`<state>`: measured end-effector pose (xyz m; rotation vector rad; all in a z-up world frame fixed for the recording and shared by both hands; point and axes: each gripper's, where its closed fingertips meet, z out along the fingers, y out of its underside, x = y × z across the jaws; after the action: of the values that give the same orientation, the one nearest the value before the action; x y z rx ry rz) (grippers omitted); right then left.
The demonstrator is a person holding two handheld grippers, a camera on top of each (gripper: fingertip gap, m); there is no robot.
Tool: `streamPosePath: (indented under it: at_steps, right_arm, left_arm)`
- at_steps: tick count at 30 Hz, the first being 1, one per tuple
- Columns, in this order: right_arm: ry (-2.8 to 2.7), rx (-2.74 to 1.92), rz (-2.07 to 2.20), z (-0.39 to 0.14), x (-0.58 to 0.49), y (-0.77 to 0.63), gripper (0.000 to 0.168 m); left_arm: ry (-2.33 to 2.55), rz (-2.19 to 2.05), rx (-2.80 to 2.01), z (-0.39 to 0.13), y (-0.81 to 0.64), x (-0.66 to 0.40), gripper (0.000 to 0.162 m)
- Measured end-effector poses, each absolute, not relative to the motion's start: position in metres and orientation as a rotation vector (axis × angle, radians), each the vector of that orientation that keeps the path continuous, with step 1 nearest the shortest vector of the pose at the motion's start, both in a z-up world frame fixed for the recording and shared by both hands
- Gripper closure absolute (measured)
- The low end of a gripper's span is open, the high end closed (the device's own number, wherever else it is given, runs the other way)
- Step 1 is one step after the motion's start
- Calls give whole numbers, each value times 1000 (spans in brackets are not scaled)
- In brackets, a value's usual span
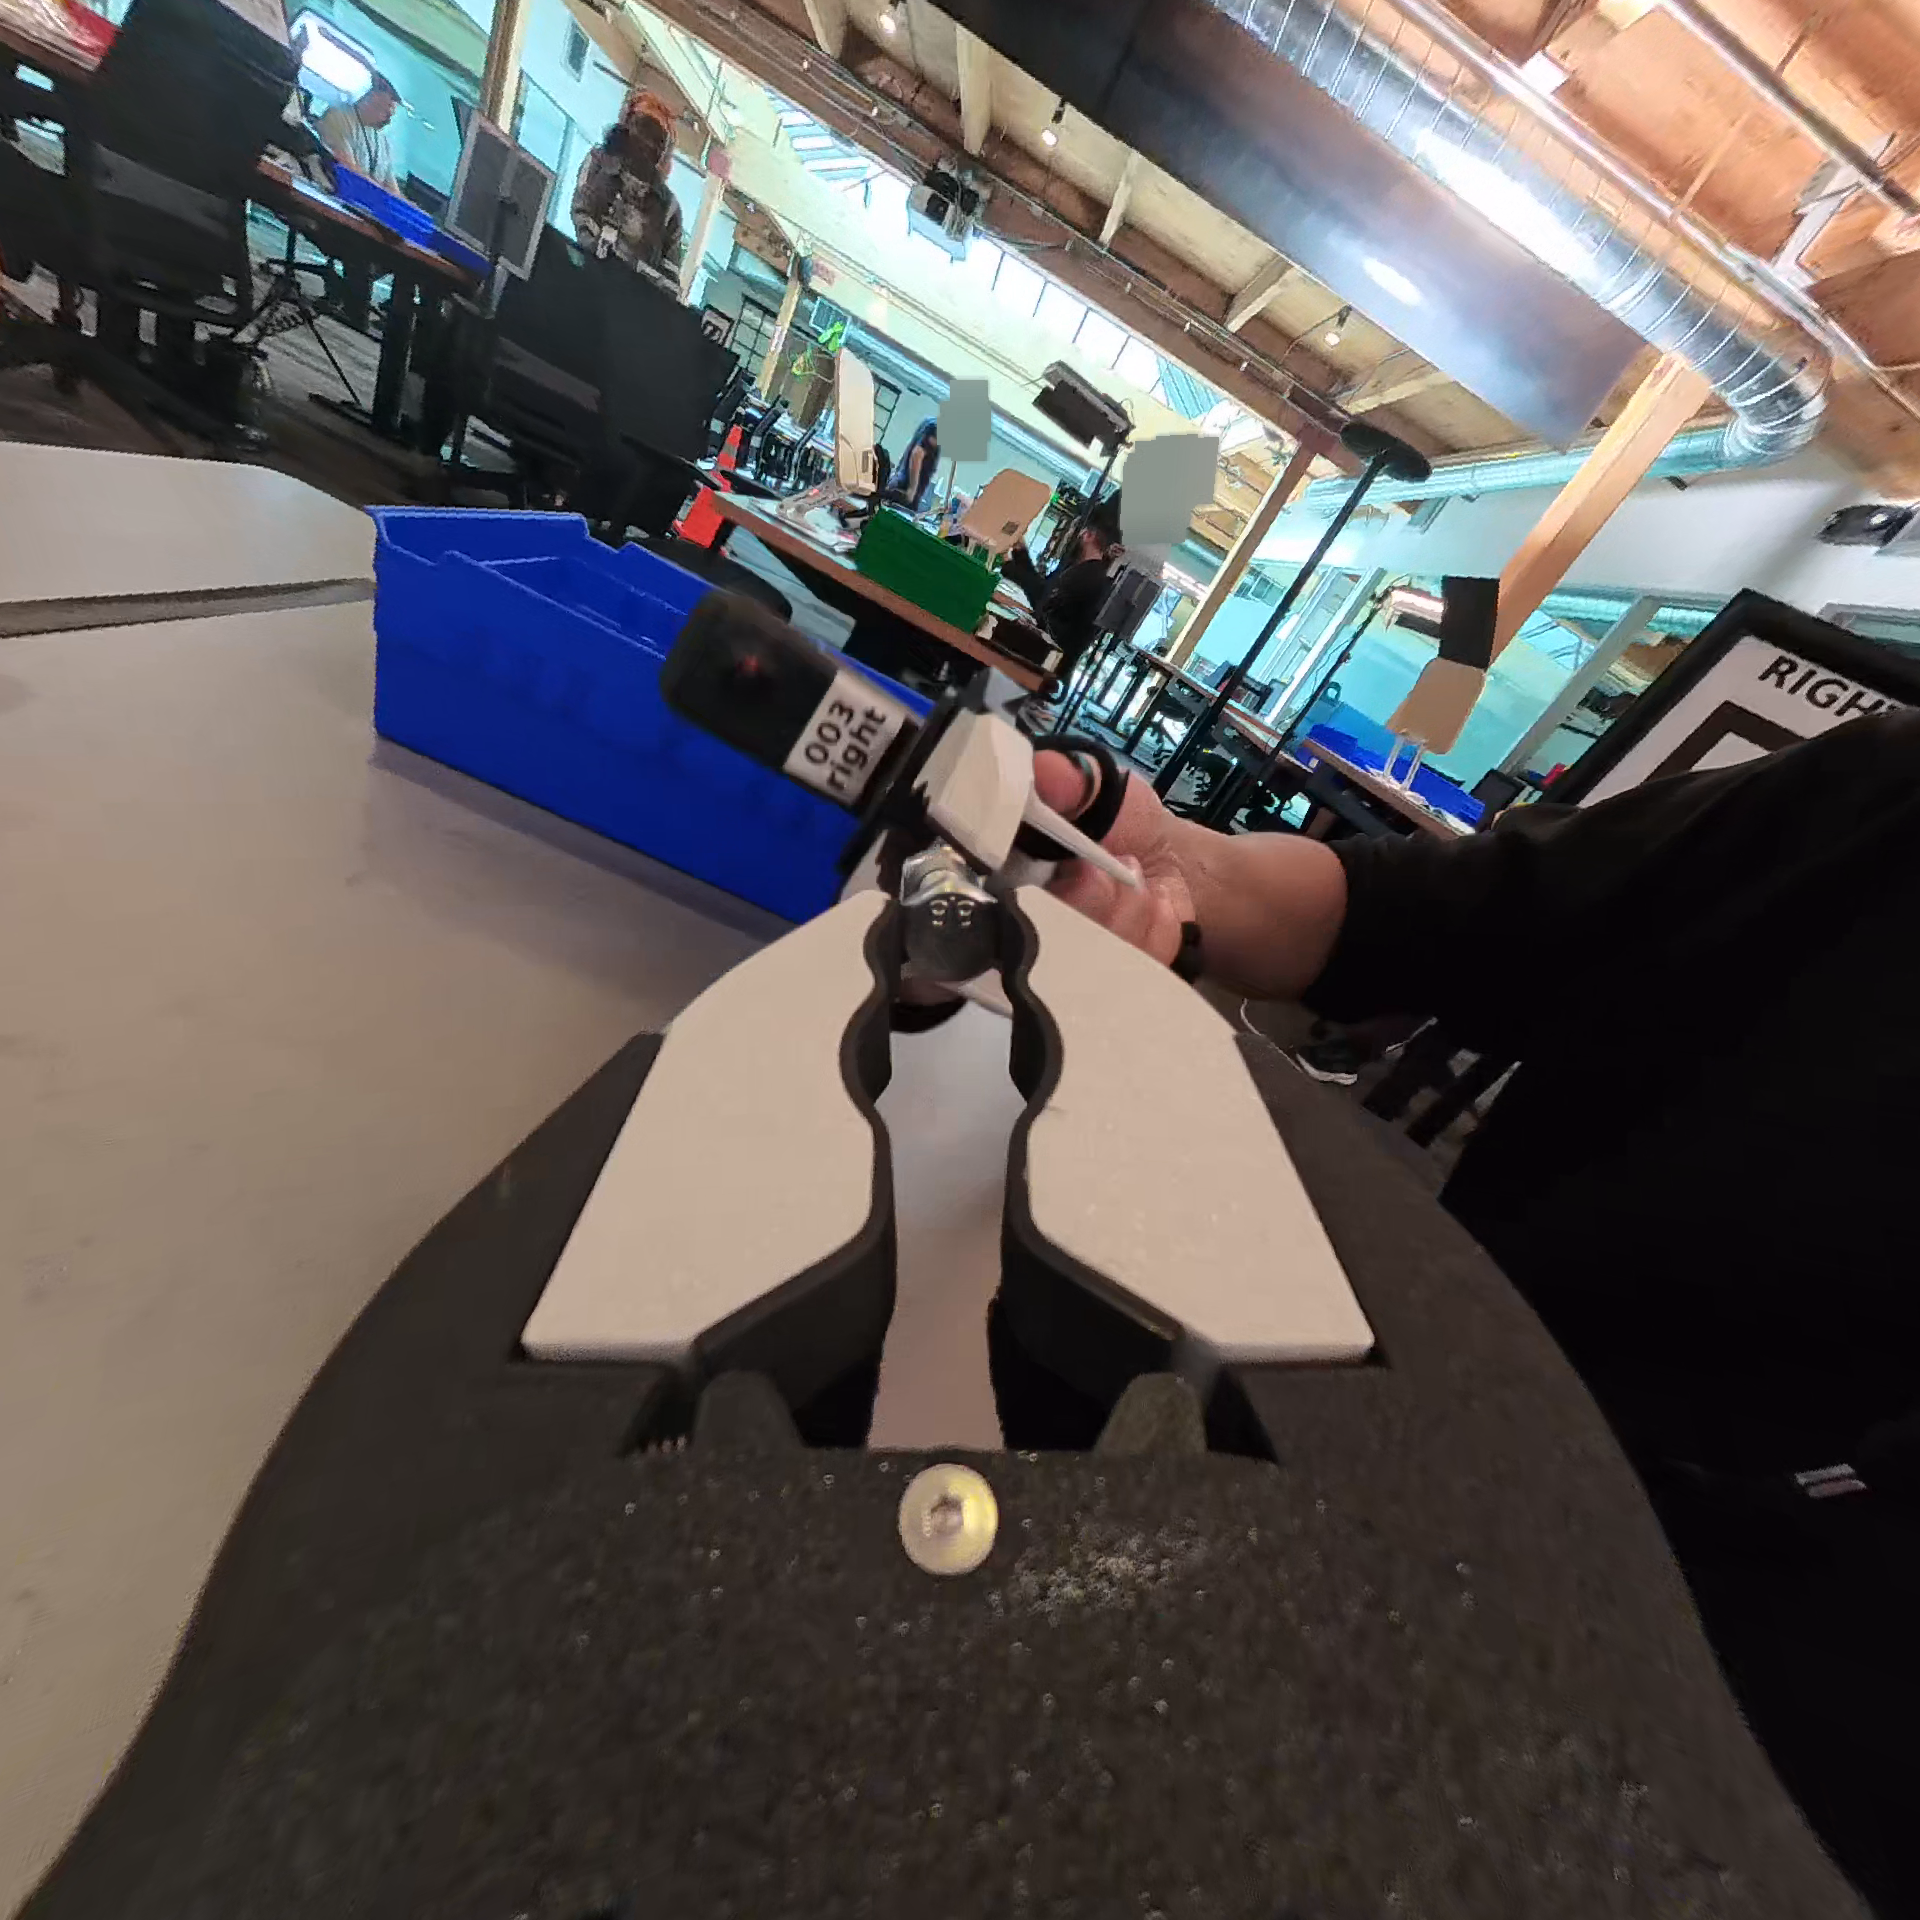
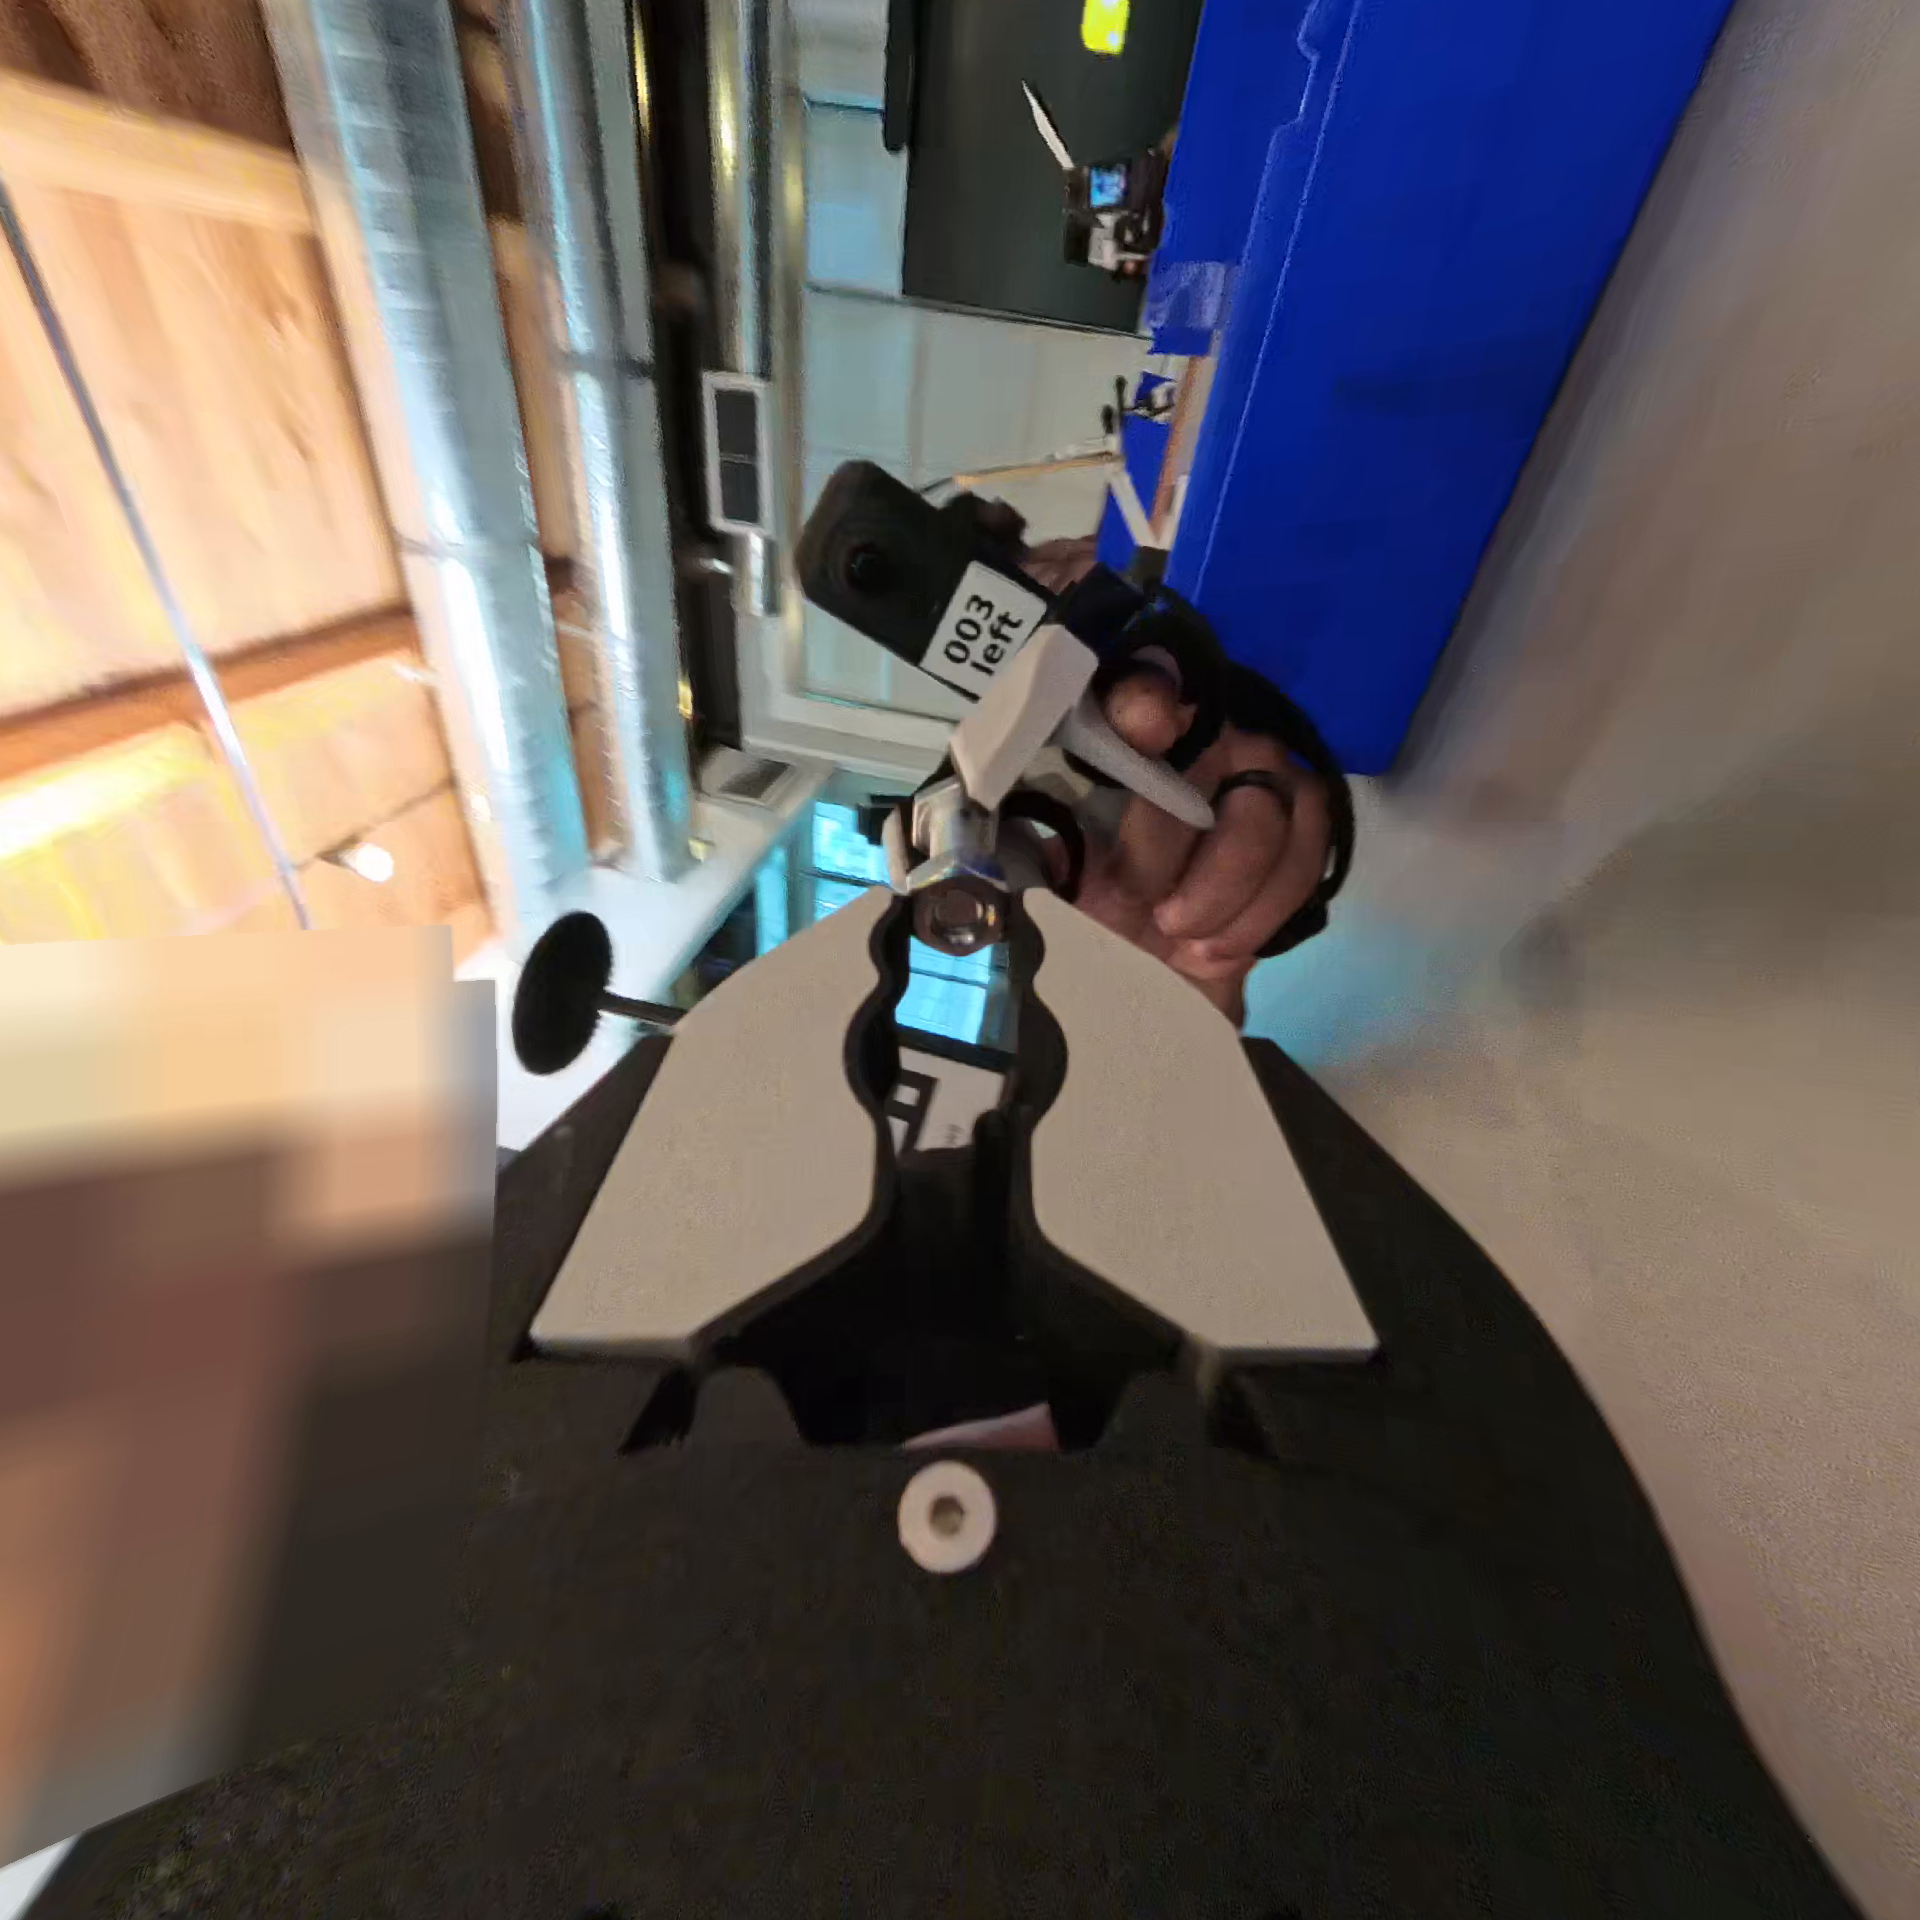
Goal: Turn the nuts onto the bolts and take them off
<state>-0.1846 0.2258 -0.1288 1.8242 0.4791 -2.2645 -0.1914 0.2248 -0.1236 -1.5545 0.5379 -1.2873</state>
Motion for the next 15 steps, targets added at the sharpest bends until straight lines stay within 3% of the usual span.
streamPosePath:
  at_steps: [2, 5, 8, 12, 15]
  right_arm:
    - [536, 1845, -2319, -129, -185, 224, 151]
    - [974, 2019, -2391, -129, -184, 224, 121]
    - [1767, 2329, -2238, -138, -184, 233, 111]
    - [2935, 2318, -1780, -128, -180, 237, 122]
    - [3226, 2207, -1593, -125, -182, 233, 137]
  left_arm:
    - [522, -1329, -1544, -122, 225, -192, 145]
    - [501, -1360, -1533, -122, 225, -193, 145]
    - [474, -1422, -1509, -119, 225, -195, 145]
    - [459, -1492, -1490, -119, 223, -196, 145]
    - [458, -1514, -1485, -118, 222, -195, 145]
